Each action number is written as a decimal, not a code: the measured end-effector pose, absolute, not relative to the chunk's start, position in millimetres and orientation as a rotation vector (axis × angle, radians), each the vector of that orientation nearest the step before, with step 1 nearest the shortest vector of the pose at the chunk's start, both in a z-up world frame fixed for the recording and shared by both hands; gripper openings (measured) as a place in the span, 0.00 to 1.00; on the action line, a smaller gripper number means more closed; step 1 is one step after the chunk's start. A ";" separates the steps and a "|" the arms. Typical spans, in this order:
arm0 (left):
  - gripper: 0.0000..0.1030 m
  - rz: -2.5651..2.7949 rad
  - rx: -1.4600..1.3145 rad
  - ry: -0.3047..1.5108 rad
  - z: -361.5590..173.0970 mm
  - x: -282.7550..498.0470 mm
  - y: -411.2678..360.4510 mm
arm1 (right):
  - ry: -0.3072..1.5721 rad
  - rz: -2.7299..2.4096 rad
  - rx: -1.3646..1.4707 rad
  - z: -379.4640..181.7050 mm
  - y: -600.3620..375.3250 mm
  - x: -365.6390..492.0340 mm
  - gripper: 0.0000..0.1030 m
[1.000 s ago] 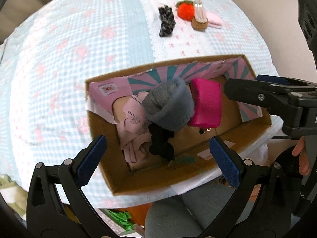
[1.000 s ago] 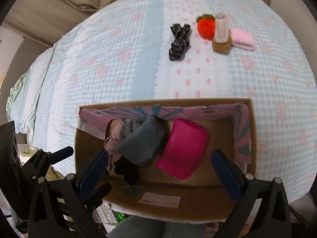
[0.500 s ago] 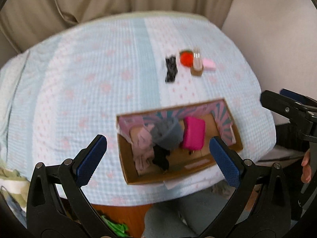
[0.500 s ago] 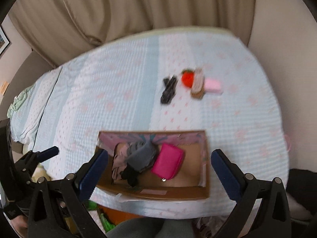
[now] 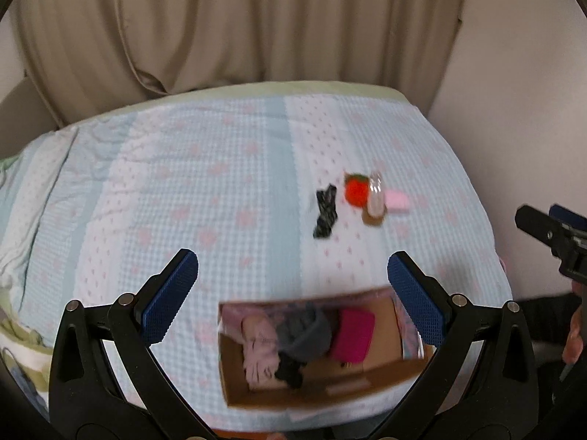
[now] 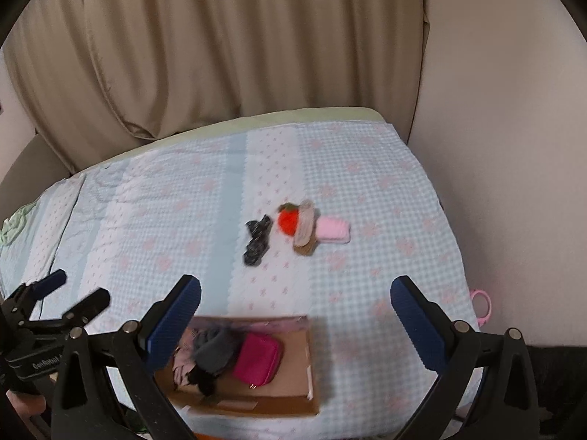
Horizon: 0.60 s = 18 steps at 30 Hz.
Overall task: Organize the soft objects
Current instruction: 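Move both tools back toward the remaining items on the bed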
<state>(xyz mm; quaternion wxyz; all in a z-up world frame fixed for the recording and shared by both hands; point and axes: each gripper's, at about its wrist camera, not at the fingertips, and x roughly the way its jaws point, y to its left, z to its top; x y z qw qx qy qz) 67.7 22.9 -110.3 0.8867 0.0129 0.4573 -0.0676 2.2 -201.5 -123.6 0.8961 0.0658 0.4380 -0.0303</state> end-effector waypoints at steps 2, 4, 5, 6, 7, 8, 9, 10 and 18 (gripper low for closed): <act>1.00 -0.124 0.024 0.954 -116.0 82.7 14.0 | 0.920 -0.048 0.146 -129.6 -212.0 18.0 1.00; 1.00 -0.107 0.020 0.968 -125.5 102.7 3.7 | 0.934 -0.025 0.170 -137.9 -223.7 34.9 1.00; 1.00 -0.105 0.012 0.978 -130.8 112.7 -0.9 | 0.940 -0.018 0.178 -142.5 -227.8 41.9 1.00; 1.00 -0.104 0.002 0.987 -137.7 123.9 -6.7 | 0.950 -0.012 0.185 -148.9 -232.5 51.2 1.00; 1.00 -0.102 -0.004 0.997 -144.9 134.6 -12.3 | 0.958 -0.005 0.194 -155.5 -237.1 59.8 1.00; 1.00 -0.102 -0.006 1.005 -150.2 141.2 -16.0 | 0.964 0.007 0.207 -161.9 -240.7 67.5 1.00; 1.00 -0.104 -0.008 1.016 -158.5 150.2 -21.1 | 0.975 0.024 0.229 -171.0 -245.7 78.0 1.00; 1.00 -0.105 -0.007 1.027 -168.3 159.6 -25.8 | 0.983 0.036 0.245 -177.3 -248.7 84.2 1.00; 1.00 -0.115 0.009 1.133 -247.5 217.7 -53.7 | 1.087 0.082 0.349 -249.4 -266.7 150.7 1.00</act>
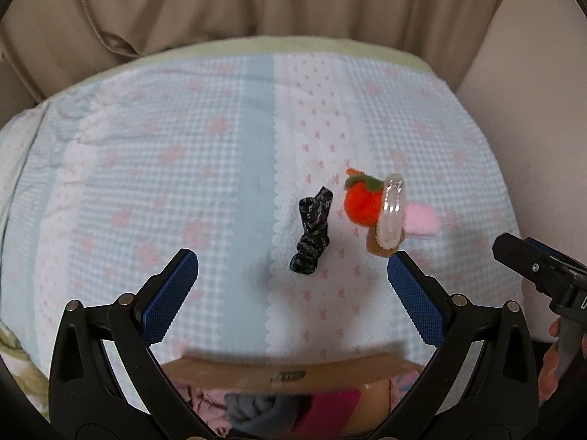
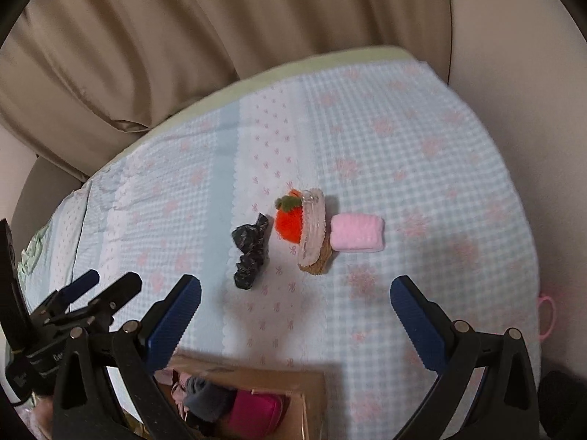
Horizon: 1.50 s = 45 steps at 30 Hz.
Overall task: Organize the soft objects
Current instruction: 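Move both tools back toward the remaining items on the bed, then grasp the black scrunchie with the left tool while the right tool grasps the clear hair clip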
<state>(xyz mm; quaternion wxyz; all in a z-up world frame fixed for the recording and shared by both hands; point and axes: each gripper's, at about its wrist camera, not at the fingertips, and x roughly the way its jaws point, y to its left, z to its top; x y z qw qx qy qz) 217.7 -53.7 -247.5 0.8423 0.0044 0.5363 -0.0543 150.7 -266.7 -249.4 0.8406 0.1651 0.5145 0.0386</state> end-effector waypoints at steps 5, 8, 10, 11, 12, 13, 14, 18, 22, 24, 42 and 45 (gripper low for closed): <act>1.00 -0.139 0.058 1.188 -290.0 240.4 -69.3 | 1.163 0.081 0.414 -291.4 -272.6 179.6 0.92; 1.00 -0.166 0.072 1.215 -314.0 251.0 -76.8 | 1.199 0.074 0.453 -315.6 -275.7 194.9 0.92; 1.00 -0.186 0.084 1.232 -330.8 258.5 -81.7 | 1.222 0.067 0.481 -332.8 -276.6 204.1 0.91; 1.00 -0.193 0.089 1.240 -337.8 261.8 -83.0 | 1.233 0.063 0.492 -340.8 -276.6 208.8 0.90; 0.99 -0.203 0.094 1.253 -348.3 266.2 -84.9 | 1.245 0.061 0.502 -349.3 -276.0 212.7 0.84; 0.97 -0.211 0.098 1.264 -356.6 269.8 -86.7 | 1.261 0.062 0.511 -358.6 -275.0 217.0 0.81; 0.96 -0.217 0.102 1.275 -365.2 273.1 -87.9 | 1.275 0.063 0.515 -366.5 -273.3 220.9 0.81; 0.90 -0.249 0.118 1.321 -398.7 283.9 -92.5 | 1.311 0.057 0.525 -394.8 -266.9 235.5 0.81; 0.82 -0.281 0.139 1.349 -422.9 292.9 -97.7 | 1.341 0.047 0.539 -418.3 -261.1 247.6 0.68; 0.81 -0.292 0.149 1.360 -431.7 296.0 -100.2 | 1.355 0.044 0.543 -426.9 -258.6 251.6 0.67; 0.31 -0.338 0.090 1.357 -430.2 297.4 -96.3 | 1.360 0.037 0.554 -436.0 -254.6 259.8 0.32; 0.31 -0.331 0.074 1.340 -418.0 297.3 -93.1 | 1.339 0.044 0.564 -427.5 -256.8 255.7 0.32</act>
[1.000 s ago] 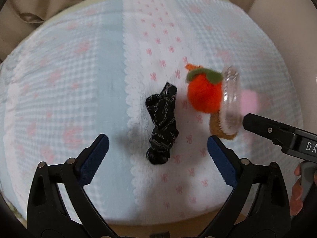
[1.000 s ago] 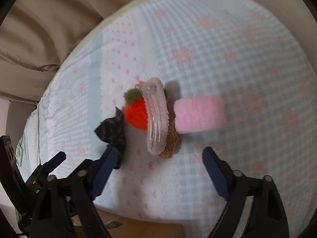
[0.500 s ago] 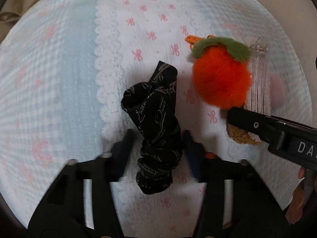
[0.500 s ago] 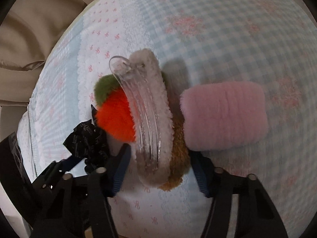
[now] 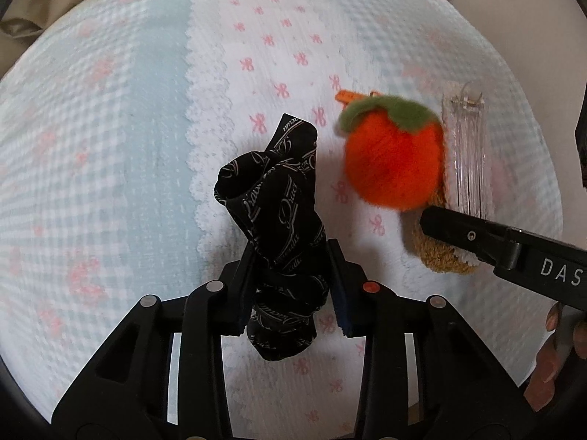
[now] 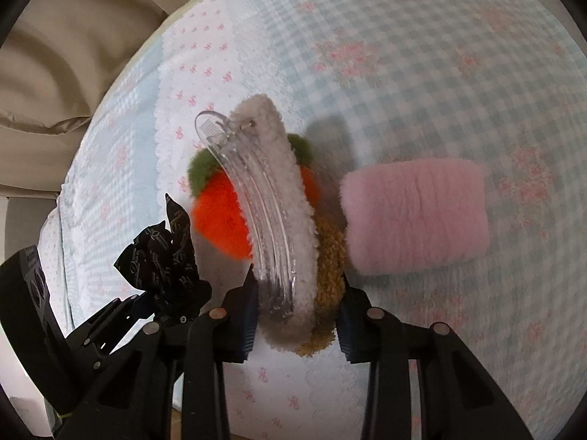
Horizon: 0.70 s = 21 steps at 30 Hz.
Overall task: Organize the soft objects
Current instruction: 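Grasp the black scrunchie with the left tool while the right tool grasps the clear hair clip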
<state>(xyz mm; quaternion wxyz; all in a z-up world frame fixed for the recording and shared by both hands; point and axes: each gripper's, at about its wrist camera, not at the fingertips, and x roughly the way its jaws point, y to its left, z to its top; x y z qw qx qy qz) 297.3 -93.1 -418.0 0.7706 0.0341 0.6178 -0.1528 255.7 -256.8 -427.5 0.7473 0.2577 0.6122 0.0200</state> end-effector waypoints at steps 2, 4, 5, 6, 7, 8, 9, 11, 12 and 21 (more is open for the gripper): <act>0.31 -0.328 0.068 1.324 -408.0 296.0 -91.8 | 1.326 0.048 0.570 -421.8 -258.7 252.9 0.32; 0.31 -0.326 0.064 1.311 -396.4 292.8 -90.5 | 1.311 0.052 0.575 -414.3 -260.2 249.4 0.32; 0.31 -0.325 0.062 1.301 -388.9 291.2 -90.1 | 1.304 0.055 0.575 -410.6 -260.7 248.3 0.32; 0.31 -0.323 0.061 1.294 -381.7 288.6 -90.4 | 1.298 0.056 0.574 -406.6 -261.3 247.0 0.32; 0.31 -0.322 0.059 1.287 -375.5 288.5 -89.4 | 1.288 0.059 0.573 -400.6 -261.8 245.0 0.32; 0.31 -0.320 0.057 1.280 -369.0 286.9 -88.3 | 1.281 0.061 0.573 -395.7 -262.1 244.2 0.32; 0.31 -0.318 0.056 1.267 -360.2 284.3 -87.0 | 1.270 0.064 0.572 -388.6 -263.0 242.0 0.32; 0.31 -0.314 0.054 1.252 -346.3 279.3 -87.4 | 1.254 0.069 0.572 -377.4 -266.2 236.9 0.32; 0.31 -0.313 0.051 1.240 -337.4 276.8 -84.9 | 1.245 0.072 0.571 -371.0 -266.7 234.2 0.32; 0.31 -0.294 0.036 1.142 -257.6 244.3 -81.6 | 1.160 0.110 0.524 -300.2 -265.7 206.9 0.32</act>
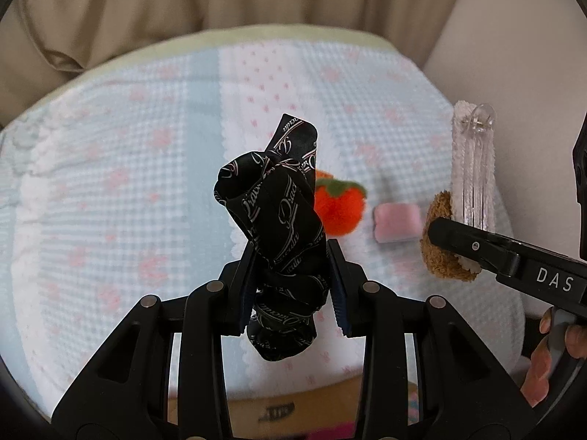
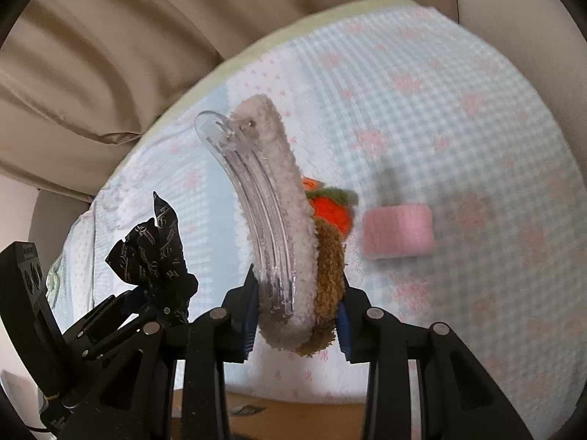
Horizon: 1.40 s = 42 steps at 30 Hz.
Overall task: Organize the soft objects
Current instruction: 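Carry the black scrunchie and clear hair clip with both tools over the box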
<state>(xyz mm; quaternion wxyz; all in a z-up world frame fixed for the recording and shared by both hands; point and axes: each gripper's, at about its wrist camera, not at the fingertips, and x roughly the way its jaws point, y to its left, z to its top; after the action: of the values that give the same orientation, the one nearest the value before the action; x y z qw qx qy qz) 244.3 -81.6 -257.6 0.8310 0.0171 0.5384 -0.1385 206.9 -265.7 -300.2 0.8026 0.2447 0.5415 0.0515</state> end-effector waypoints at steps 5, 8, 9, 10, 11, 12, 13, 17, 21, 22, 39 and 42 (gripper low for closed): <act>0.31 -0.273 0.009 1.094 -204.9 207.4 -63.2 | 1.127 0.143 0.473 -252.4 -259.9 180.7 0.32; 0.31 -0.265 0.004 1.072 -183.0 184.0 -52.0 | 1.110 0.167 0.431 -226.2 -252.9 161.0 0.32; 0.31 -0.263 0.000 1.067 -175.4 174.4 -46.6 | 1.106 0.175 0.418 -219.8 -250.1 155.4 0.32; 0.31 -0.261 -0.003 1.066 -171.7 169.9 -43.1 | 1.101 0.183 0.405 -213.0 -246.6 148.8 0.32; 0.31 -0.259 -0.009 1.064 -165.2 161.9 -37.5 | 1.096 0.189 0.394 -207.9 -243.0 141.1 0.32; 0.31 -0.259 -0.020 1.062 -157.9 151.0 -30.7 | 1.094 0.193 0.386 -202.8 -239.5 133.9 0.32; 0.31 -0.259 -0.027 1.060 -152.9 142.7 -25.8 | 1.093 0.197 0.384 -198.4 -235.4 124.9 0.32; 0.31 -0.270 -0.043 1.047 -134.4 106.0 -4.6 | 1.086 0.200 0.384 -185.6 -219.2 89.3 0.32; 0.31 -0.292 -0.040 1.044 -128.3 68.0 13.2 | 1.076 0.184 0.380 -179.5 -203.1 55.9 0.32; 0.31 -0.298 -0.039 1.047 -129.1 62.5 16.6 | 1.073 0.177 0.377 -178.4 -198.4 47.1 0.32; 0.31 -0.382 0.013 1.172 -199.4 -8.8 43.9 | 1.195 0.072 0.391 -238.8 -146.5 -40.7 0.32; 0.31 -0.396 0.028 1.213 -224.2 -12.7 41.0 | 1.226 0.061 0.372 -256.0 -142.3 -46.7 0.32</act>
<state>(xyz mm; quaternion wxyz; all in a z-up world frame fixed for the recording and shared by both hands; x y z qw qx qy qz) -12.7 41.0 -224.2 0.8031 0.0131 0.5663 -0.1850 -46.7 -142.3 -256.0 0.8013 0.1733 0.5719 0.0285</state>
